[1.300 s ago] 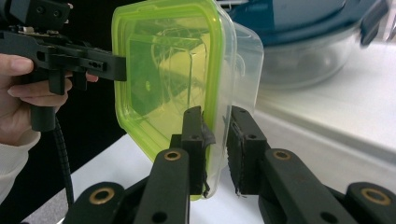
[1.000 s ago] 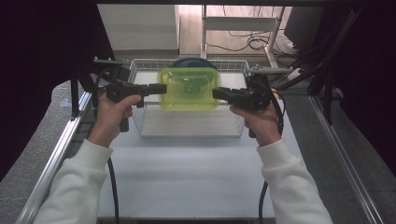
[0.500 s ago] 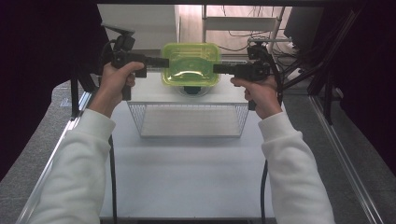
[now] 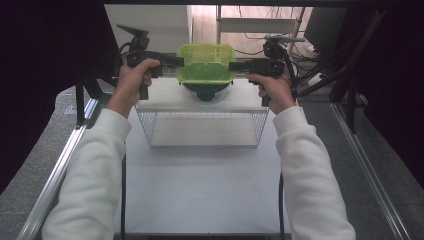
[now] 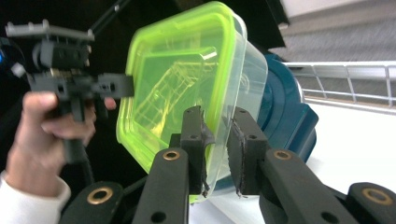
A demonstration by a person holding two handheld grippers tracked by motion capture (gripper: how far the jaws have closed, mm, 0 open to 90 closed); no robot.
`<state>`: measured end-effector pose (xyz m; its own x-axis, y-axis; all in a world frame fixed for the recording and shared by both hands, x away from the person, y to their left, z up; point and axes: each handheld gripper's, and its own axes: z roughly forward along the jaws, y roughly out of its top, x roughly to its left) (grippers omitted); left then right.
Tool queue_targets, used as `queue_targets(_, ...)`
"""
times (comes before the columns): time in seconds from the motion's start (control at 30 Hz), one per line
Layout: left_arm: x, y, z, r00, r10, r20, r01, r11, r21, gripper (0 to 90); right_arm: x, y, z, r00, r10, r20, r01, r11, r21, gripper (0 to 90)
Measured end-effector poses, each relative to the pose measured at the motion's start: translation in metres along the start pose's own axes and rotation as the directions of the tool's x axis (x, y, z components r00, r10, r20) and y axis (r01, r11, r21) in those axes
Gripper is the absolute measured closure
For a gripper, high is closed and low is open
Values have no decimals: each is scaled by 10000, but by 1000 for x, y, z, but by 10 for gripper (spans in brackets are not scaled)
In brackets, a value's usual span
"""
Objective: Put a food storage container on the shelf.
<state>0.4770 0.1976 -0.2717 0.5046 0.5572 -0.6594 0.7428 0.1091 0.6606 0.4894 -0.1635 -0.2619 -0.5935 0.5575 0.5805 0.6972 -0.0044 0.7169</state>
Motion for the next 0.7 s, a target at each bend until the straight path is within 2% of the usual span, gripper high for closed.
queue_targets(0.17,9,3,5,9989,-474,16,474,9988,-134,737,-11,6,8,9922,1241,-118,-1241,9923,44,732)
queue_targets(0.3,15,1,9,9965,-827,130,831,9959,-345,719,-13,6,11,9856,1693,-22,-1693,9855,-50,713)
queue_targets(0.43,18,0,10,9950,-963,251,975,9939,-518,707,-15,6,12,9800,1989,-106,-1990,9800,-79,699)
queue_targets(0.47,18,0,11,9950,-970,219,980,9939,-507,695,-15,6,12,9798,1995,-118,-1996,9798,-78,687)
queue_targets(0.53,19,0,13,9968,-790,-68,785,9953,-570,605,-14,5,14,9836,1802,-42,-1803,9836,-37,623)
queue_targets(0.6,19,-1,14,9978,-575,-334,542,9943,-922,425,-11,4,16,9905,1347,266,-1343,9908,-149,491)
queue_targets(0.63,19,-1,13,9979,-479,-440,431,9936,-1048,339,-9,4,16,9923,1162,439,-1146,9927,-378,427)
queue_targets(0.7,17,-2,10,9980,-229,-588,149,9910,-1328,265,-8,4,13,9942,890,598,-844,9936,-757,341)
